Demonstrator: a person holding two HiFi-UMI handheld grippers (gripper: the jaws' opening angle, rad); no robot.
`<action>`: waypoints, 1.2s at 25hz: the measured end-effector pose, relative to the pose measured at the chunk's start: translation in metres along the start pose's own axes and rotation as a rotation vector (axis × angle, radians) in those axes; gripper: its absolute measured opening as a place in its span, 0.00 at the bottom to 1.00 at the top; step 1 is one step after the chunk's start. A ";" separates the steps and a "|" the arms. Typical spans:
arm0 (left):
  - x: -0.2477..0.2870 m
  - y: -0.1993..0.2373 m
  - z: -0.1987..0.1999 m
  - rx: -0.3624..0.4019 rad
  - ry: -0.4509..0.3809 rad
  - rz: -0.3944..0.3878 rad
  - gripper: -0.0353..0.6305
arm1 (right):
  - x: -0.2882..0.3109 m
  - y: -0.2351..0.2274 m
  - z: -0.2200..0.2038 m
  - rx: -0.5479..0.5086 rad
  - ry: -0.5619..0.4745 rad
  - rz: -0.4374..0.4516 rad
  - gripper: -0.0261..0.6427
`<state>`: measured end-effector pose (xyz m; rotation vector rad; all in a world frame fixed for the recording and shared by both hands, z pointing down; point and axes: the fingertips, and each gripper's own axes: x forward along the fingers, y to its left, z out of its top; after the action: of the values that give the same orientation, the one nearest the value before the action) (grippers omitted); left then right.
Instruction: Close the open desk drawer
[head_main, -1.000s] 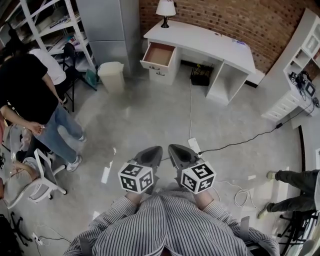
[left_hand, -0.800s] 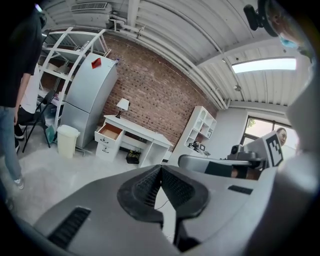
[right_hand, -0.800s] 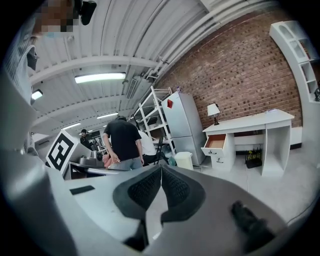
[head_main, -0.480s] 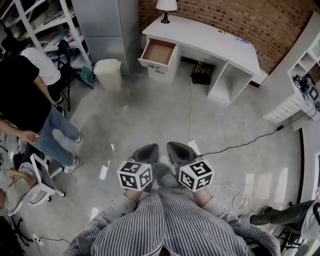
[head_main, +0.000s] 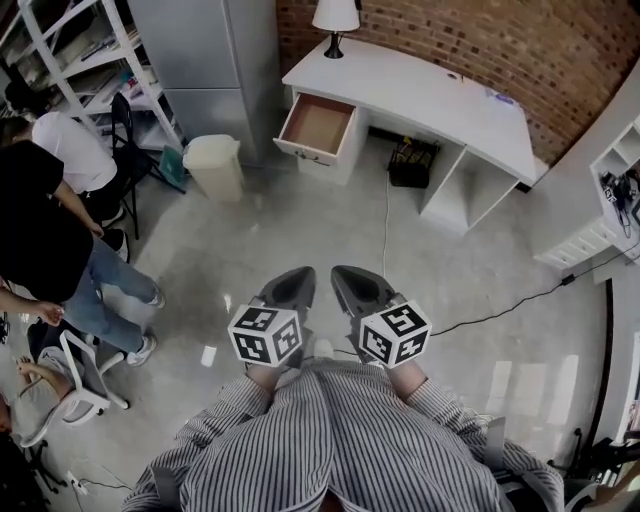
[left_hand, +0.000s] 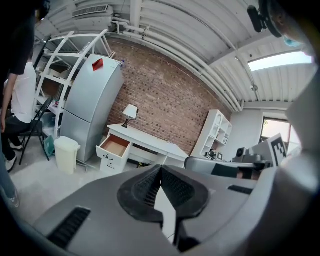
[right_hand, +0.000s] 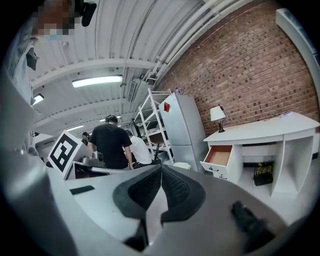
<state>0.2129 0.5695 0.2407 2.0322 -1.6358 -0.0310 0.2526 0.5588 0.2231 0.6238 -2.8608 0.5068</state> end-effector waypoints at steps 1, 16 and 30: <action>0.010 0.002 0.005 0.000 -0.001 0.002 0.07 | 0.006 -0.011 0.006 0.001 -0.004 0.002 0.06; 0.079 0.039 0.024 -0.027 0.029 0.031 0.07 | 0.060 -0.076 0.016 0.050 0.026 0.022 0.06; 0.178 0.139 0.108 -0.004 0.063 -0.032 0.07 | 0.188 -0.145 0.066 0.055 0.011 -0.026 0.06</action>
<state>0.0993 0.3473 0.2584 2.0355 -1.5636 0.0174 0.1399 0.3404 0.2482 0.6635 -2.8333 0.5842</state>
